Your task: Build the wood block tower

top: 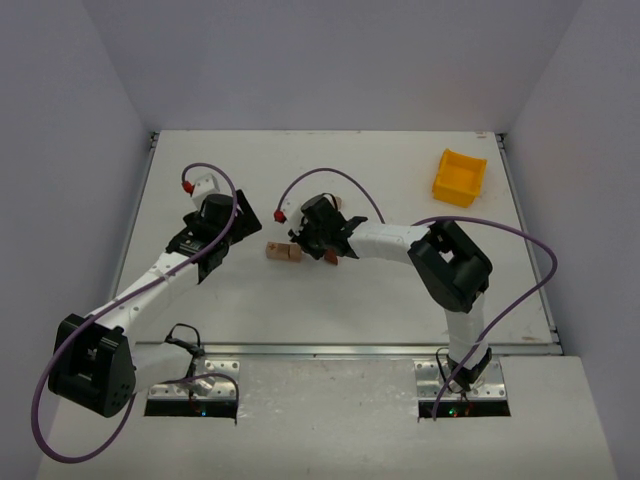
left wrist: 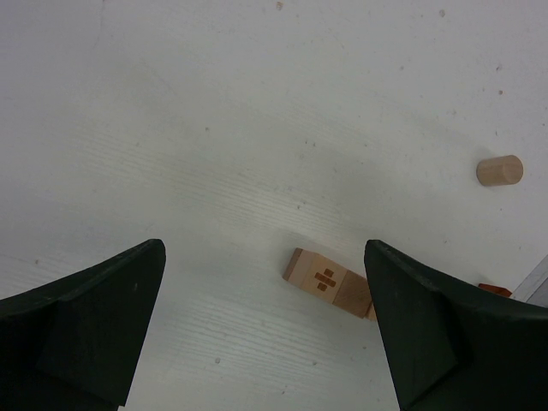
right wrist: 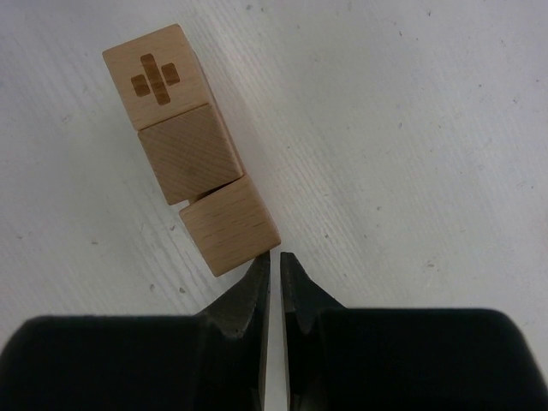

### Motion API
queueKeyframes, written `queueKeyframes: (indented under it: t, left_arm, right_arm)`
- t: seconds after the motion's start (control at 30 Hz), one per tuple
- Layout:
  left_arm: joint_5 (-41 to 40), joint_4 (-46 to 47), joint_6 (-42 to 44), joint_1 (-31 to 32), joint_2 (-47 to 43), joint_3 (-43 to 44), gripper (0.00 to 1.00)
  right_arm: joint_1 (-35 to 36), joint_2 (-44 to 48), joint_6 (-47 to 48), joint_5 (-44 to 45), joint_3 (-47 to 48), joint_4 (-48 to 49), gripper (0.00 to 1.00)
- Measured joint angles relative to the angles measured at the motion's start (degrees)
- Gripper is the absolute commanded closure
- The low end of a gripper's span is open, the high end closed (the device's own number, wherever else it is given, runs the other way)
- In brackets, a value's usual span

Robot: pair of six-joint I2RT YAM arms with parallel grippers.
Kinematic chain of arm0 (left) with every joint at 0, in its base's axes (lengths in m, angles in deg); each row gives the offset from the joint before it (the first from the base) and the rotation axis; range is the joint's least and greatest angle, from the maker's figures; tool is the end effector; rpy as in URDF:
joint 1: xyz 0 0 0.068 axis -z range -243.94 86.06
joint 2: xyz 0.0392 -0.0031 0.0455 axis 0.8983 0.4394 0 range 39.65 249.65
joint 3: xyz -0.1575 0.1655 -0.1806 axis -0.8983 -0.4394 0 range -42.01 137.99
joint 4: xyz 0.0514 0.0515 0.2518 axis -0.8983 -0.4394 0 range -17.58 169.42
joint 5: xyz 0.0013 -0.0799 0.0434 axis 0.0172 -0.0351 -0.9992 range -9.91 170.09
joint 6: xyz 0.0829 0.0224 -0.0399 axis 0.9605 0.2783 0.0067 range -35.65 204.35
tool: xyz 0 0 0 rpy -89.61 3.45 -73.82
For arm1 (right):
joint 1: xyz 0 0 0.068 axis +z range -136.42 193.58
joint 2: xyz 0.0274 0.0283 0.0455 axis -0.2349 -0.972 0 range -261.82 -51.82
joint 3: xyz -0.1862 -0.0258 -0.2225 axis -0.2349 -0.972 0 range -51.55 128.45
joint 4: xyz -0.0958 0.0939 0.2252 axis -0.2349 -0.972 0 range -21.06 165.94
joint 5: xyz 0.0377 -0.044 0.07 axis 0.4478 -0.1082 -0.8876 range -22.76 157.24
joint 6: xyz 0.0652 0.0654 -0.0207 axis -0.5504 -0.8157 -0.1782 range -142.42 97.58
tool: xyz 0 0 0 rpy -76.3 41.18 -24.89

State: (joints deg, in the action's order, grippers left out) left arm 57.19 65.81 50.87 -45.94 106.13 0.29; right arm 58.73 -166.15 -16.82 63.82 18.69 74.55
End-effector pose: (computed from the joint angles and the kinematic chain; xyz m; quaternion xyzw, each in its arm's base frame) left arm 0.2733 -0.0538 0.2334 -0.2050 0.8604 -0.0267 0.4659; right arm 0.3254 0.3343 0.1299 -0.4066 0.8310 0.1541 0.3470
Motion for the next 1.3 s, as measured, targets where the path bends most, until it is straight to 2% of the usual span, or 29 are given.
queueKeyframes:
  t: [1.3]
  left_arm:
    - [0.20, 0.07, 0.00, 0.00, 0.00, 0.00, 0.00]
  right_arm:
    - [0.76, 0.31, -1.83, -1.72, -0.92, -1.64, 0.87]
